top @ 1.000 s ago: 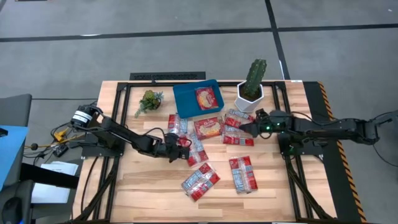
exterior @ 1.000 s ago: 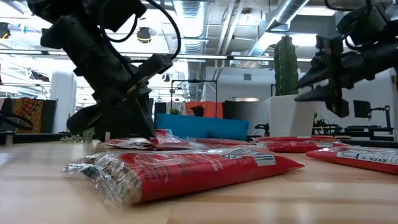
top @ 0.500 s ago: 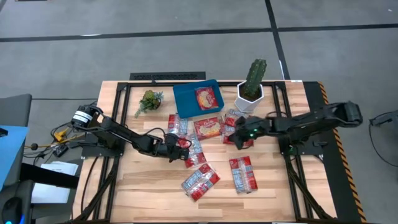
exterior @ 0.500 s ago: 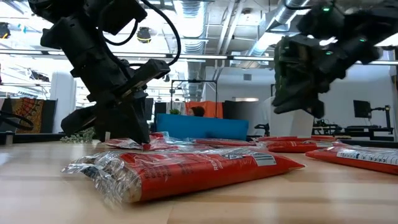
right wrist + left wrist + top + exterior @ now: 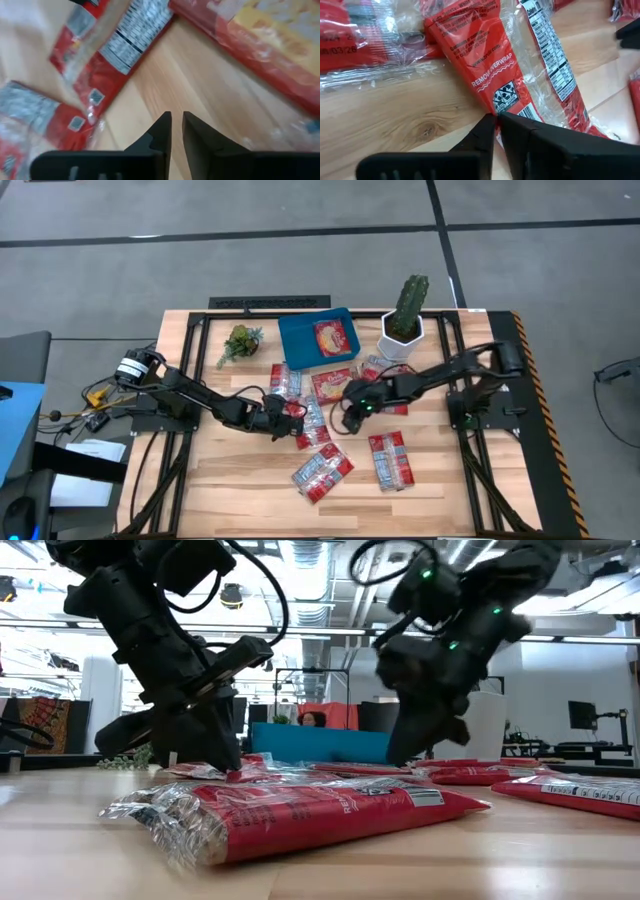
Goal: Sort popcorn bags into baskets
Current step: Put the popcorn bag into the blue bin
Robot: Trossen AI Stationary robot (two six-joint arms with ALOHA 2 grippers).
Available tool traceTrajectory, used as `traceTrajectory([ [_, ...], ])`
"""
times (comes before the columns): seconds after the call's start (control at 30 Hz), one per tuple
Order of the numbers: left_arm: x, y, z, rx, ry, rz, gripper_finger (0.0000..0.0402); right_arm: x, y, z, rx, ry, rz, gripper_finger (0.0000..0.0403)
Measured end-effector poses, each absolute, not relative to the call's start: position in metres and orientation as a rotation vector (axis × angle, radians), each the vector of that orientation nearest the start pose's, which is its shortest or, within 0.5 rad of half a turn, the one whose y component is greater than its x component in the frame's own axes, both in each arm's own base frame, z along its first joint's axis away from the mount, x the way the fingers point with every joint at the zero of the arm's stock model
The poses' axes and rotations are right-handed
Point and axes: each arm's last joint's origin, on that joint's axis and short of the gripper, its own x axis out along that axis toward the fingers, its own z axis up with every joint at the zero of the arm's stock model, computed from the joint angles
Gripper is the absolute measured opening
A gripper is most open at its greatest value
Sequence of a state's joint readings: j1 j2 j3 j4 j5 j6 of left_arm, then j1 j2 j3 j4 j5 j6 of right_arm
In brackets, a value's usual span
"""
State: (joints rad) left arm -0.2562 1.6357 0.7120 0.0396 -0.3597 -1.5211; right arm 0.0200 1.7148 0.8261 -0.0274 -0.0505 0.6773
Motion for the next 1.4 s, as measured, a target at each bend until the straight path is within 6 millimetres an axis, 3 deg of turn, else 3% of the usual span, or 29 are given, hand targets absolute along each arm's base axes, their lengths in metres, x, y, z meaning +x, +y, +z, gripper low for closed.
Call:
traceTrajectory([
  [0.1, 0.286, -0.064, 0.134, -1.181, 0.562, 0.706, 0.0071, 0.328, 0.008, 0.123, 0.639, 0.946, -0.264, 0.0054],
  [0.4, 0.279, -0.061, 0.126, -1.29, 0.515, 0.786, 0.0231, 0.354, 0.007, 0.119, 0.561, 0.951, -0.23, 0.0016],
  [0.5, 0.277, -0.06, 0.125, -1.324, 0.49, 0.8, 0.0263, 0.363, 0.006, 0.121, 0.543, 0.94, -0.218, 0.0016],
  [0.63, 0.278, -0.06, 0.126, -1.337, 0.468, 0.799, 0.0275, 0.375, 0.007, 0.119, 0.531, 0.932, -0.196, 0.0028],
  [0.83, 0.28, -0.06, 0.127, -1.339, 0.445, 0.782, 0.0265, 0.397, 0.012, 0.118, 0.49, 0.925, -0.107, 0.0027],
  [1.07, 0.28, -0.059, 0.127, -1.344, 0.434, 0.795, 0.022, 0.404, 0.007, 0.126, 0.473, 0.887, -0.089, 0.0019],
  [1.2, 0.279, -0.057, 0.125, -1.322, 0.432, 0.822, 0.016, 0.404, 0.002, 0.127, 0.491, 0.889, -0.085, 0.0026],
  [1.4, 0.278, -0.056, 0.125, -1.269, 0.419, 0.834, 0.0032, 0.404, 0.004, 0.128, 0.492, 0.893, -0.077, 0.0027],
])
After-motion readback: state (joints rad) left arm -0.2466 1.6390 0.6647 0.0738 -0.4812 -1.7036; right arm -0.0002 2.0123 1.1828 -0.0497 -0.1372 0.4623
